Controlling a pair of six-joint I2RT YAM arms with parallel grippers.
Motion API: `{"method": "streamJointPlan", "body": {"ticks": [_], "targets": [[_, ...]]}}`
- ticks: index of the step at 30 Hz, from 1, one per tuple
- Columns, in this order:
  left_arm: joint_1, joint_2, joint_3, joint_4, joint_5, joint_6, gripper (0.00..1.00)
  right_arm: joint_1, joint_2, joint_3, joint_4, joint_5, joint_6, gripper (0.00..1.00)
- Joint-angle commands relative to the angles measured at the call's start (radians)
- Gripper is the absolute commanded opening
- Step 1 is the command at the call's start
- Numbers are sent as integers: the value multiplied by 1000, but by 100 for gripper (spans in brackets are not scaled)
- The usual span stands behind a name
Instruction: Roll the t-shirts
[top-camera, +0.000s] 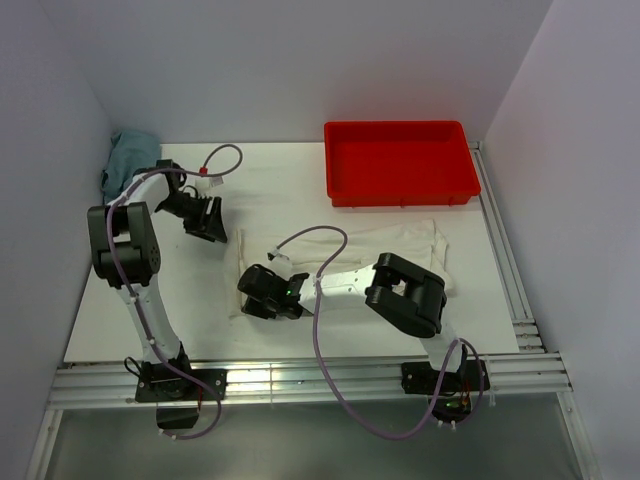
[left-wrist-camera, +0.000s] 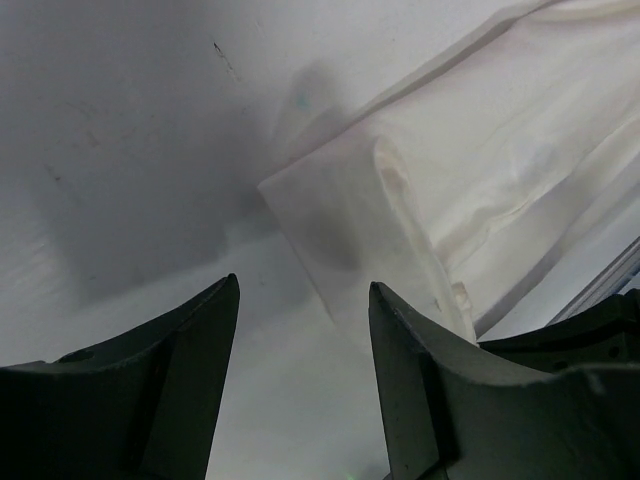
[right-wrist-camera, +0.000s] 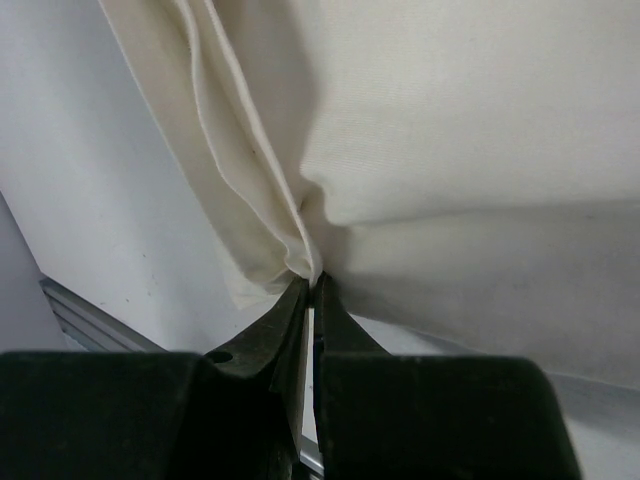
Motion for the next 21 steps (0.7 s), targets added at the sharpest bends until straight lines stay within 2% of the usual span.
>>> {"method": "streamJointPlan", "body": {"ticks": [1, 10, 14, 20, 21], "targets": [[-4, 42, 4, 1, 77, 23, 61, 8, -44, -14, 0, 32, 9, 4], [-26, 88, -13, 34, 113, -5, 61, -4, -73, -30, 9, 49, 16, 4], [-29, 95, -10, 44, 134, -22, 57, -7, -82, -33, 7, 54, 15, 5], [-46, 52, -30, 85, 90, -78, 34, -10, -87, -34, 15, 54, 6, 14], [-47, 46, -33, 94, 79, -97, 26, -9, -88, -34, 14, 55, 4, 21]]}}
